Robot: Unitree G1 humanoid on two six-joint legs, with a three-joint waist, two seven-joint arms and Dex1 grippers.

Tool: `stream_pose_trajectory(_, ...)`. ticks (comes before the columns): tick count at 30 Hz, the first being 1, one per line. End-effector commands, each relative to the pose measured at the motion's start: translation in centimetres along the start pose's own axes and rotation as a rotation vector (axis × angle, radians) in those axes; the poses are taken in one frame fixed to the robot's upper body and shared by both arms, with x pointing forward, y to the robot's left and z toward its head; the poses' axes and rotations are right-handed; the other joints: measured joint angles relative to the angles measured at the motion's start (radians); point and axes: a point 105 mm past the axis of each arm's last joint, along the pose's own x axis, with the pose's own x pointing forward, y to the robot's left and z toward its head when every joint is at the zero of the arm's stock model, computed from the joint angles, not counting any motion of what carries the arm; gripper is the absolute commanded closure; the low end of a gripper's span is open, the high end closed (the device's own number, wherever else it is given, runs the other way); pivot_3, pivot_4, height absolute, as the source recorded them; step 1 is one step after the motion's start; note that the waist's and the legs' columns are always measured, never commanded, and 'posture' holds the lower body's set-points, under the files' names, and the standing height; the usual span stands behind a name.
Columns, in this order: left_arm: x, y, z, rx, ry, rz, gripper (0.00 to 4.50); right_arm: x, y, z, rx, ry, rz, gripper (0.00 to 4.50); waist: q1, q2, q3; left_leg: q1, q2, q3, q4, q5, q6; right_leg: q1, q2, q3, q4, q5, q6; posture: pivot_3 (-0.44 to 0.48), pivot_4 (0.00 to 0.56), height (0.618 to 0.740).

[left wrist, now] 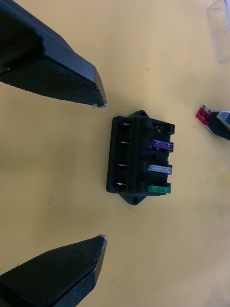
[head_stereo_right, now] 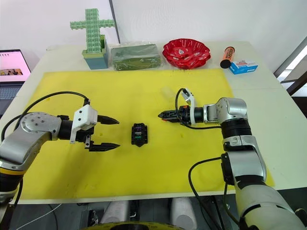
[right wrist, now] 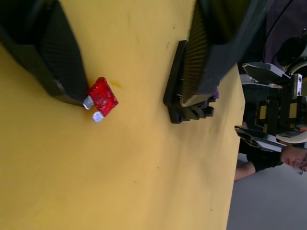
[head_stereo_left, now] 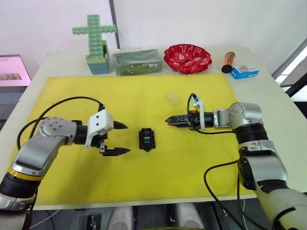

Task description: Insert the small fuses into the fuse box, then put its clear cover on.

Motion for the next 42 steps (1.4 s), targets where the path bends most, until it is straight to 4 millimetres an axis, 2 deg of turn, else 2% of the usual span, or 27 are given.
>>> stream_pose_trajectory(1,-0.3,0.1,1.1,0.056,-0.015,0.015,0.00,0.3,0.2,0.2,-0.009,0.009,0.006,1.57,0.000,0.000,0.000,0.000,0.000,0.000,0.000,0.000,0.000,0.000,0.000,0.000,0.000,0.000,0.000,0.000,0.150,0.740)
stream_pose_trajectory(4,-0.3,0.1,1.0,0.059,-0.013,0.015,0.00,0.3,0.1,0.3,-0.013,0.004,0.004,1.57,0.001,0.000,0.000,0.000,0.000,0.000,0.000,0.000,0.000,0.000,0.000,0.000,0.000,0.000,0.000,0.000,0.150,0.740)
stream_pose_trajectory(7,-0.2,0.2,1.0,0.062,-0.013,0.016,0.00,0.3,0.0,0.4,-0.017,0.002,-0.001,2.37,0.001,0.000,0.000,0.000,0.000,0.000,0.000,0.000,0.000,0.000,0.000,0.000,0.000,0.000,0.000,0.000,0.150,0.740)
stream_pose_trajectory(8,-0.2,0.2,1.1,0.063,-0.013,0.016,0.00,0.3,0.0,0.4,-0.016,0.003,-0.001,2.82,0.001,0.000,0.000,0.000,0.000,0.000,0.000,0.000,0.000,0.000,0.000,0.000,0.000,0.000,0.000,0.000,0.150,0.740)
stream_pose_trajectory(9,-0.2,0.2,1.0,0.064,-0.013,0.016,0.00,0.3,-0.1,0.3,-0.013,0.007,-0.006,3.08,0.001,0.000,0.000,0.000,0.000,0.000,0.000,0.000,0.000,0.000,0.000,0.000,0.000,0.000,0.000,0.000,0.150,0.740)
stream_pose_trajectory(15,-0.2,0.2,1.0,0.069,-0.012,0.017,0.00,0.1,-0.6,0.3,-0.011,-0.001,-0.021,3.08,0.001,0.000,0.000,0.000,0.000,0.000,0.000,0.000,0.000,0.000,0.000,0.000,0.000,0.000,0.000,0.000,0.150,0.740)
stream_pose_trajectory(18,-0.1,0.3,1.0,0.073,-0.010,0.017,0.00,0.0,-0.7,0.4,-0.014,-0.010,-0.029,3.66,0.002,0.000,0.000,0.000,0.000,0.000,0.000,0.000,0.000,0.000,0.000,0.000,0.000,0.000,0.000,0.000,0.150,0.740)
stream_pose_trajectory(21,-0.1,0.3,1.0,0.079,-0.009,0.016,0.00,0.0,-0.8,0.4,-0.012,-0.010,-0.030,4.49,0.003,0.000,0.000,0.000,0.000,0.000,0.001,0.000,0.000,0.001,0.000,0.000,0.000,0.000,0.000,0.000,0.150,0.740)
stream_pose_trajectory(29,0.1,0.4,1.1,0.085,-0.013,0.015,0.00,-0.3,-0.8,0.3,-0.014,-0.013,-0.036,4.49,0.004,0.000,0.000,0.000,0.000,0.000,0.001,0.000,0.000,0.001,0.000,0.000,0.000,0.000,0.000,0.000,0.150,0.740)
stream_pose_trajectory(35,0.1,0.4,1.1,0.093,-0.018,0.017,0.00,-0.9,0.5,0.6,-0.054,-0.023,-0.026,4.49,0.004,0.000,0.000,0.000,0.000,0.000,0.001,0.000,0.000,0.001,0.000,0.000,0.000,0.000,0.000,0.000,0.150,0.740)
stream_pose_trajectory(38,0.2,0.3,1.2,0.091,-0.023,0.020,0.00,-1.4,1.4,-0.1,-0.090,-0.023,-0.042,4.49,0.006,0.000,0.000,0.000,0.000,-0.001,0.001,0.000,0.000,0.001,0.000,0.000,0.000,0.000,0.000,0.000,0.150,0.740)
stream_pose_trajectory(40,0.2,0.2,1.1,0.089,-0.023,0.023,0.00,-1.9,1.6,-0.2,-0.136,-0.084,-0.084,4.49,0.008,0.000,0.000,-0.001,0.000,-0.001,0.001,0.000,0.000,0.001,0.000,0.000,0.000,0.000,0.000,0.000,0.150,0.740)
stream_pose_trajectory(42,0.1,0.1,0.9,0.083,-0.020,0.027,0.00,-2.6,1.3,-0.3,-0.110,-0.173,-0.140,4.49,0.006,0.000,0.000,-0.001,0.000,-0.001,0.001,0.000,0.000,0.001,0.000,0.000,0.000,0.000,0.000,0.000,0.150,0.740)
